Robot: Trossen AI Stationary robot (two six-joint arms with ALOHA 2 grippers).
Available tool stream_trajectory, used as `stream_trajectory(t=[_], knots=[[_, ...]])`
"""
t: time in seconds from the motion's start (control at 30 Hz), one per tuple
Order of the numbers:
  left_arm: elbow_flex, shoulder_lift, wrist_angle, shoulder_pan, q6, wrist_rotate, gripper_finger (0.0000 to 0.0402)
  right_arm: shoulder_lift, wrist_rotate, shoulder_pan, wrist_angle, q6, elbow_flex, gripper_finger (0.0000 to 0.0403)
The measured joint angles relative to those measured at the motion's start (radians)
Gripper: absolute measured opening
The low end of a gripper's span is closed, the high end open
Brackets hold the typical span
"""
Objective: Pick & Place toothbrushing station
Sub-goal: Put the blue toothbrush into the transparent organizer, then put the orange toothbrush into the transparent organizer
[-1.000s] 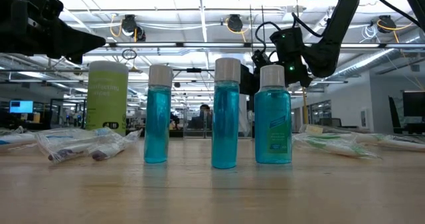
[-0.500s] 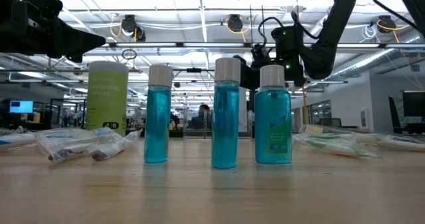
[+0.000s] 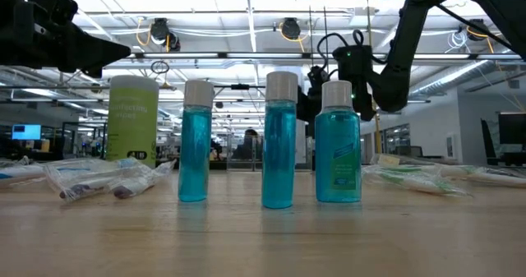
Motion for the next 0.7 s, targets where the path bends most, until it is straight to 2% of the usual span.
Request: stream_trajectory(t=[0.2,0.57,0.7], knots=[[0.0,0.0,-0.001,0.0,-0.019,0.0,0.0026,0.0,0.001,0.0,-0.026,-0.008,0.0,0.0018],[0.0,0.0,-0.002,0.0,-0.019,0.0,0.0026,-0.002,0.001,0.0,0.004,-0.065,0.0,0.0138],[0.0,0.0,-0.002,0.0,-0.019,0.0,0.0026,-0.055,0.001,0.006,-0.017,-0.096,0.0,0.0168]])
